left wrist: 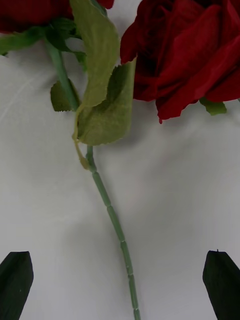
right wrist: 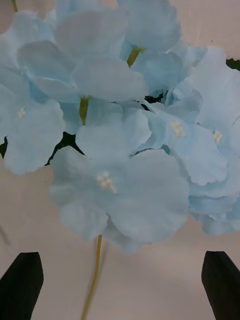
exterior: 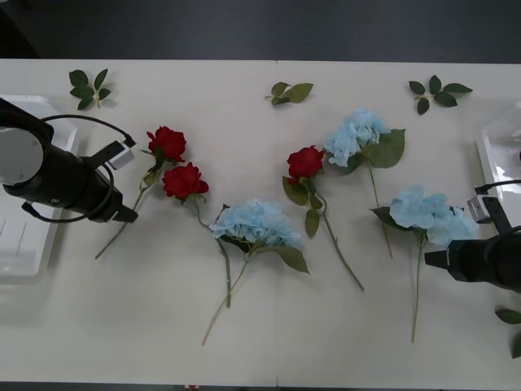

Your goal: Put the red flowers into the right box and the blue flowers into the left box

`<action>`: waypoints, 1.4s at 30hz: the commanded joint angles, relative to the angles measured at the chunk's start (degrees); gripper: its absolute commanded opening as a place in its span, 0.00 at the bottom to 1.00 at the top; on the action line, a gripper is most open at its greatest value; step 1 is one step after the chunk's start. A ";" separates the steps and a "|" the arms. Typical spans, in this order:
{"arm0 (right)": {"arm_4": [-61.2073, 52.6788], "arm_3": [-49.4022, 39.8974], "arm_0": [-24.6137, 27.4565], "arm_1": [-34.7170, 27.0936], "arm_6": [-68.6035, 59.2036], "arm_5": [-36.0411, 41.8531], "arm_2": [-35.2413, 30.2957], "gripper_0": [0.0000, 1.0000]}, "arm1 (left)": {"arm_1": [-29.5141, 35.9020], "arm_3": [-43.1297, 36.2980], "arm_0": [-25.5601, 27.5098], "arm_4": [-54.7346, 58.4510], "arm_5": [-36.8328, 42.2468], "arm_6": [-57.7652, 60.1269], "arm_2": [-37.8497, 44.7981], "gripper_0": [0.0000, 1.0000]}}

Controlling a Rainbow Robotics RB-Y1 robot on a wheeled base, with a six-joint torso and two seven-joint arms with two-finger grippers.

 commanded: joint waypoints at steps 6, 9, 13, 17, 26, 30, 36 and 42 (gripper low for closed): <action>3.21 2.70 -3.78 3.50 -3.84 -0.33 3.89 0.92 | -7.94 9.20 -7.28 -6.23 -0.22 2.64 1.46 0.98; 3.91 4.37 -5.97 4.56 -4.10 -0.42 5.82 0.93 | -8.91 11.13 -8.07 -6.58 -0.22 3.08 1.46 0.98; 4.79 6.48 -7.12 6.76 -4.10 -0.42 6.17 0.92 | -9.53 11.31 -8.16 -7.63 -0.14 4.40 1.46 0.99; 5.93 7.89 -7.73 8.60 -4.10 -0.42 6.35 0.92 | -10.32 11.31 -8.16 -10.18 0.48 7.91 1.46 0.99; 8.39 9.91 -8.96 10.36 -4.10 -0.42 7.58 0.92 | -10.93 11.84 -8.25 -11.24 0.65 10.20 1.02 0.98; 9.18 10.26 -8.96 10.97 -4.10 -0.42 7.58 0.92 | -11.20 11.84 -8.25 -11.41 0.65 11.25 0.31 0.98; 10.85 10.96 -9.05 12.03 -4.10 -0.42 7.58 0.65 | -11.90 11.84 -8.33 -12.73 0.30 13.10 -0.74 0.96; 13.49 10.87 -9.05 12.29 -4.10 -0.07 8.02 0.35 | -12.34 11.84 -8.51 -13.79 0.39 14.33 -1.36 0.93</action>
